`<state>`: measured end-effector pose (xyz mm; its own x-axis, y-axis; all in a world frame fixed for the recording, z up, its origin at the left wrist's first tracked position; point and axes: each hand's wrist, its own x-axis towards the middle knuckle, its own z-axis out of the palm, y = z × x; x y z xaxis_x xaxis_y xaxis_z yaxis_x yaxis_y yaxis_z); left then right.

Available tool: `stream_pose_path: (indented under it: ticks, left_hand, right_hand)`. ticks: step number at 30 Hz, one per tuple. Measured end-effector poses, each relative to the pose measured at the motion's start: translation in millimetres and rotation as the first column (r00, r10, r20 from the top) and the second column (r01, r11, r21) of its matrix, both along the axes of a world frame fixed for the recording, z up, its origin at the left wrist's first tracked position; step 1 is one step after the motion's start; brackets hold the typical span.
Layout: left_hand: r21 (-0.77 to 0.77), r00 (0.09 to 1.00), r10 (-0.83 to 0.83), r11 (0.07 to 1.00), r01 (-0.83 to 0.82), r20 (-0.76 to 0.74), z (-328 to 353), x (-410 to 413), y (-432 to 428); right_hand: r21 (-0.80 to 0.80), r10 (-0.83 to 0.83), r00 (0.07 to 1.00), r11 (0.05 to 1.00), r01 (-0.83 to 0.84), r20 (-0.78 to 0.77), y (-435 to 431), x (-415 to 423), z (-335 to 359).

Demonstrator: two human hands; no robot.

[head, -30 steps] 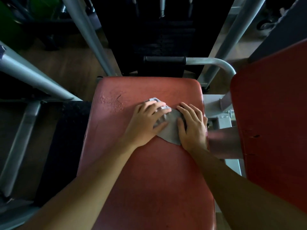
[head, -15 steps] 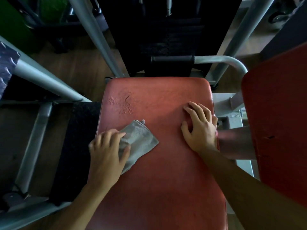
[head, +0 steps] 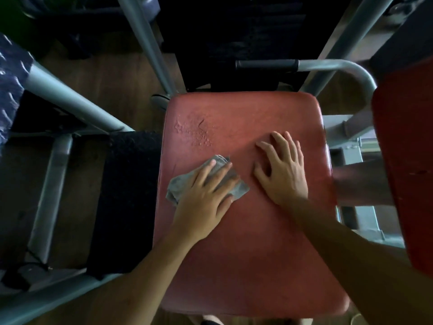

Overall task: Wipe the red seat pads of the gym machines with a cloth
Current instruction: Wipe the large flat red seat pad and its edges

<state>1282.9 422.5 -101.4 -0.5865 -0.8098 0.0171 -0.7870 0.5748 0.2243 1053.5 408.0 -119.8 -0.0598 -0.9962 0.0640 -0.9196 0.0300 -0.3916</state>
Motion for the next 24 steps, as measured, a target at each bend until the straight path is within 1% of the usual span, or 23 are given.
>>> stream_pose_path:
  ticks: [2, 5, 7, 9, 10, 11, 12, 13, 14, 15, 16, 17, 18, 19, 20, 21, 22, 24]
  left_hand:
    - [0.005, 0.997, -0.075, 0.997, 0.075, -0.015, -1, 11, -7]
    - [0.021, 0.965, -0.243, 0.969, 0.246, -0.098, -3, 34, -22]
    - [0.002, 0.911, -0.391, 0.919, 0.394, -0.136, -6, 48, -42]
    - [-0.032, 0.839, -0.525, 0.85, 0.526, -0.142, -7, 57, -77]
    - [-0.047, 0.815, -0.565, 0.825, 0.564, -0.133, -7, 58, -98]
    - [-0.077, 0.811, -0.573, 0.82, 0.568, -0.122, -9, 57, -119]
    - [-0.121, 0.835, -0.539, 0.841, 0.527, -0.112, -11, 54, -140]
    - [-0.161, 0.882, -0.459, 0.883, 0.44, -0.11, -12, 50, -161]
    - [-0.183, 0.935, -0.332, 0.934, 0.307, -0.126, -11, 43, -179]
    - [-0.176, 0.972, -0.169, 0.974, 0.14, -0.162, -9, 32, -191]
    - [-0.141, 0.98, -0.015, 0.99, -0.014, -0.2, -6, 21, -195]
    - [-0.114, 0.969, 0.083, 0.987, -0.112, -0.235, -4, 10, -191]
    - [-0.096, 0.959, 0.108, 0.986, -0.137, -0.262, -2, 4, -178]
    - [-0.075, 0.956, 0.047, 0.995, -0.072, -0.289, 0, 3, -158]
    - [-0.059, 0.949, -0.074, 0.997, 0.059, -0.308, 0, 8, -135]
    - [-0.046, 0.924, -0.216, 0.976, 0.213, -0.316, 0, 18, -111]
    - [-0.05, 0.885, -0.344, 0.937, 0.347, -0.314, 1, 29, -92]
    - [-0.076, 0.806, -0.511, 0.855, 0.513, -0.299, 0, 46, -87]
  right_hand:
    - [-0.011, -0.026, 0.998, 1.0, 0.025, -0.053, -1, 2, -1]
    - [-0.004, -0.054, 0.995, 0.999, 0.054, -0.08, -3, 4, 0]
    - [0.001, -0.066, 0.994, 0.998, 0.066, -0.085, -5, 6, -1]
    - [-0.005, -0.068, 0.994, 0.998, 0.068, -0.089, -6, 7, -1]
    - [-0.007, -0.065, 0.994, 0.998, 0.064, -0.088, -7, 6, -1]
    - [-0.006, -0.063, 0.994, 0.998, 0.063, -0.085, -8, 6, -1]
    - [-0.004, -0.067, 0.994, 0.998, 0.067, -0.083, -8, 6, -1]
    - [-0.001, -0.072, 0.994, 0.997, 0.072, -0.085, -8, 7, -1]
    - [0.001, -0.077, 0.993, 0.997, 0.077, -0.093, -8, 8, -1]
    - [0.003, -0.083, 0.991, 0.997, 0.083, -0.102, -8, 9, -1]
    - [0.006, -0.089, 0.99, 0.996, 0.09, -0.108, -8, 9, -1]
    - [0.011, -0.093, 0.989, 0.995, 0.095, -0.113, -9, 9, -1]
    - [0.017, -0.094, 0.989, 0.995, 0.097, -0.115, -9, 8, -1]
    - [0.02, -0.095, 0.989, 0.995, 0.098, -0.115, -9, 8, -1]
    - [0.021, -0.095, 0.989, 0.995, 0.098, -0.113, -9, 8, -1]
    - [0.022, -0.093, 0.989, 0.995, 0.096, -0.112, -9, 8, -1]
    - [0.021, -0.091, 0.99, 0.995, 0.094, -0.111, -9, 8, -1]
    - [0.023, -0.094, 0.99, 0.995, 0.097, -0.106, -9, 7, -2]
